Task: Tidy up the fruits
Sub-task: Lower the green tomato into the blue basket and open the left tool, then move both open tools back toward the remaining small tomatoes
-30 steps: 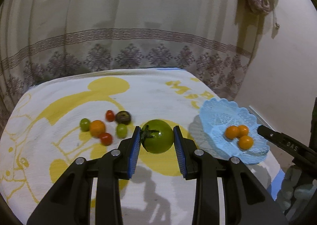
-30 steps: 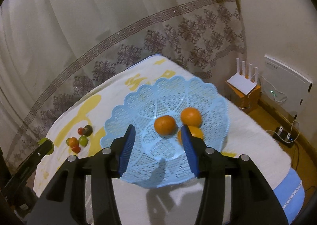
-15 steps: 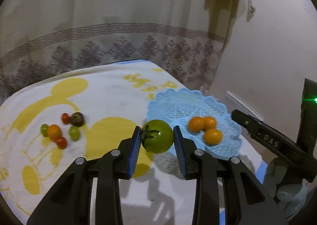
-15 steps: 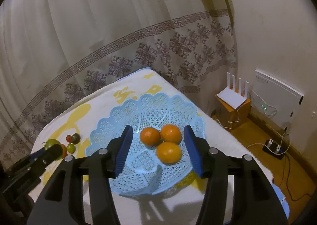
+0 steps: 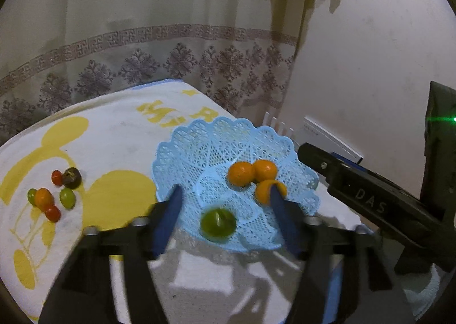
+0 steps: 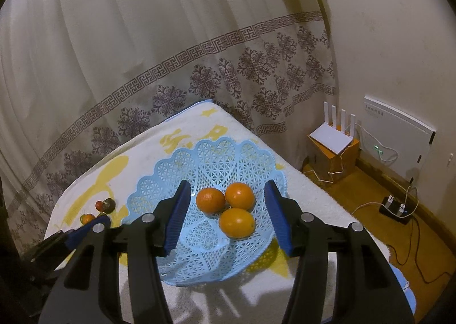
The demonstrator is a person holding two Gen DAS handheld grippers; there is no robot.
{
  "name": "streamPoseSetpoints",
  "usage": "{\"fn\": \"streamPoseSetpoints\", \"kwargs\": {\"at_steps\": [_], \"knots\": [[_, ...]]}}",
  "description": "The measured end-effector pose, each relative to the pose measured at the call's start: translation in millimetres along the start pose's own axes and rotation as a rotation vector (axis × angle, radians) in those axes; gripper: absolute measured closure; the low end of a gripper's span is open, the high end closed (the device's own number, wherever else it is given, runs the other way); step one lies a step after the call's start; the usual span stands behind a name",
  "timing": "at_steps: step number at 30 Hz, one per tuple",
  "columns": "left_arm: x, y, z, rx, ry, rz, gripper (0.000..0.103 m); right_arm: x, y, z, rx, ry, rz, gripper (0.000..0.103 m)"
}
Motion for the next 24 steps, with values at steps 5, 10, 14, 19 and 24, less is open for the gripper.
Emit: {"fn": "streamPoseSetpoints", "kwargs": {"at_steps": [5, 10, 14, 19, 24], "knots": [[1, 0, -8, 0.021, 0.016, -0.002, 0.037, 0, 0, 0, -0.001, -0.002, 0.002, 0.042], [1, 4, -24, 0.053, 0.047, 0.003, 0.032, -1, -1, -1, 0.000, 0.002, -0.003, 0.042], [1, 7, -35, 0.081, 0.066, 0.007, 0.030, -3, 0, -6, 0.005, 0.012, -0.005, 0.042], [1, 14, -51, 0.112, 0.096, 0.016, 0.029, -4, 2, -11, 0.013, 0.025, -0.001, 0.042], [-1, 19, -69, 0.146, 0.114, 0.021, 0.029, -11, 0, -23, 0.029, 0.054, -0.012, 0.042]]}}
Point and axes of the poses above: each gripper's, at about its wrist camera, not at the fingertips, and y roughly against the way its jaws point, z to its right, x to its top, the point moved 6 cm from there along -y, roughly the way its jaws point, and after that the axes turned 6 degrees about z, right-handed, at the moved point
